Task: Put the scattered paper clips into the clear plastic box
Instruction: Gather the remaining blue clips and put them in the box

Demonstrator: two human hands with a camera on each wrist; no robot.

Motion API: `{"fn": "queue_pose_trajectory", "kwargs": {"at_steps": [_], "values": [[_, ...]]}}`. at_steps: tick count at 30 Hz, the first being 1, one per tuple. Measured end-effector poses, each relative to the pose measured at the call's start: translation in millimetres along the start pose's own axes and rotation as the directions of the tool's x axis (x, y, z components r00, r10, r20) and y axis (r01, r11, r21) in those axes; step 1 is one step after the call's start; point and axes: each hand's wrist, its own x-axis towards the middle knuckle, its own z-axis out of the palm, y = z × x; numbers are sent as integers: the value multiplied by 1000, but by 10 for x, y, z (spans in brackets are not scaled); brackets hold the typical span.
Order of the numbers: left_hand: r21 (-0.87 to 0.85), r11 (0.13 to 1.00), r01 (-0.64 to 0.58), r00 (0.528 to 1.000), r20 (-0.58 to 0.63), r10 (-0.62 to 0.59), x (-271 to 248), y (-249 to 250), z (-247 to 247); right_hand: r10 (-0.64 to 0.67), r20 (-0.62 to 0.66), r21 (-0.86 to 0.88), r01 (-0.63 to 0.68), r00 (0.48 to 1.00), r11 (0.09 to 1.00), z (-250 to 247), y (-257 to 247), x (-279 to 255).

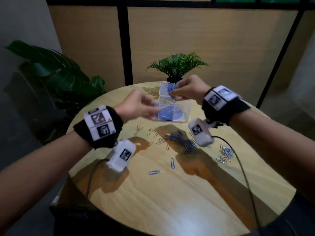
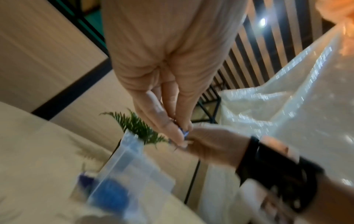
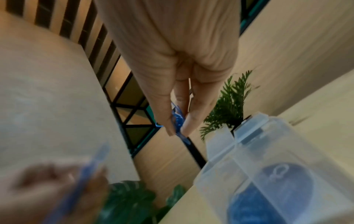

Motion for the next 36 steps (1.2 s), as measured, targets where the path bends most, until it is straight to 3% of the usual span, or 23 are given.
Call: {"fn": "queue_pose_trajectory", "kwargs": {"at_steps": [4,7,9,13,17,19,21,22,24,26,28,31,33,36], "values": [[-186,981,-50,962,-274,-2,540,94,-51,67,-166,-228,-104,984,968,264,117,558],[-125,992,-10,942,-335,-33,853,18,113,48,-141,-611,-125,989,782,422,175,718],[-36,999,31,924,-381,-42,1007,-51,197,68,-117,-640,-127,991,758,446,136,747],[128,983,133,901,-429,-66,1194,-123,280,62,-111,-579,-115,992,807,293,101,756],[447,882,151,955,-295,-14,1209,-41,321,15,-207,-388,-96,978,917,40,122,651],[475,877,75,973,-227,40,1122,43,268,-16,-204,-298,-47,979,953,-84,113,473],[469,883,-12,969,-214,126,951,81,167,-90,-151,-330,35,984,943,-172,117,239],[472,880,-56,969,-186,162,844,63,121,-130,-74,-382,93,989,919,-197,129,102],[463,877,-129,985,-44,168,573,-10,66,-179,199,-508,257,964,822,-207,187,-202],[450,875,-179,980,164,116,256,-104,61,-196,476,-560,467,858,684,-140,272,-542],[480,840,-255,931,355,80,-84,-170,69,-224,639,-516,626,736,585,-50,390,-869],[481,807,-342,807,590,-10,-545,-165,75,-167,779,-469,739,604,484,81,565,-1207],[494,782,-379,722,686,-84,-735,-131,99,-135,809,-451,752,572,482,157,611,-1326],[561,676,-478,668,732,-135,-791,-157,201,-179,800,-407,738,572,538,188,573,-1377]]}}
